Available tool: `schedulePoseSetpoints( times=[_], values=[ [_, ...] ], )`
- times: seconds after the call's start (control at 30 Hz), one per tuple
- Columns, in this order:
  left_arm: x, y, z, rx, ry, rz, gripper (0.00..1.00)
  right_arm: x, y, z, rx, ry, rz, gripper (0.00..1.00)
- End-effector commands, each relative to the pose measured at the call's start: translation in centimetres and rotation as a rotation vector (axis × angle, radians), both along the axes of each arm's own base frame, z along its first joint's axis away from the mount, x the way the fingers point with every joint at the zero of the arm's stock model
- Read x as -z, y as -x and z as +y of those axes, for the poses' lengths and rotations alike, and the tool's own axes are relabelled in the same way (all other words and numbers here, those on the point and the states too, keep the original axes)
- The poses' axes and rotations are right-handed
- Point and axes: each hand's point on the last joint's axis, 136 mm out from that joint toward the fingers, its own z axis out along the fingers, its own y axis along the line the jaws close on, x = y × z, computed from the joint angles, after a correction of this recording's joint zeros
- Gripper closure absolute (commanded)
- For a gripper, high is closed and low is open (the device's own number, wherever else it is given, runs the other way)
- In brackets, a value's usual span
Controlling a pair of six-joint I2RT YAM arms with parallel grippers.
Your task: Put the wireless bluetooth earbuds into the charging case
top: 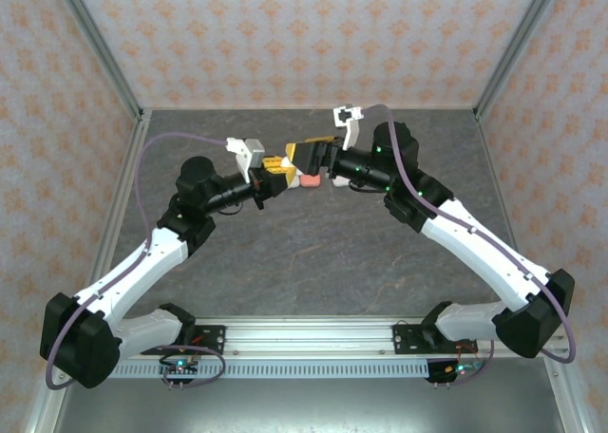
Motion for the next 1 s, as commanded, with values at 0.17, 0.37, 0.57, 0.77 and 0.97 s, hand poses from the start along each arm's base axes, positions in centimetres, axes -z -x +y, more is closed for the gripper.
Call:
schedulePoseSetpoints(
  times=[0.17,0.37,0.57,0.77,0.97],
  values=[
    [-1.3,-0.4,0.2,-0.032,0.005,-0.027,1.00,2.7,-3.9,-5.9,0.310,0.119,0.093,0.15],
    [-0.3,-1.5,0.5,-0.085,-0.026,0.013,1.00,4.8,-6.0,-12.2,0.532,0.102,0.184,0.08],
    [2.3,-3.7,0.5,-0.152,-0.044,0.162,1.00,6.9,-7.0,-17.0,0.703,0.116,0.233,0.01],
    [9.2,-4.9,-2.2,-0.141,-0.157,0.472,1.00,8.0,-7.9,-19.7,0.779,0.110,0.259,0.01],
    [14.8,-5.5,-5.2,-0.111,-0.161,0.652,1.00,8.9,-9.0,-20.0,0.761,0.180,0.280,0.01]
  ],
)
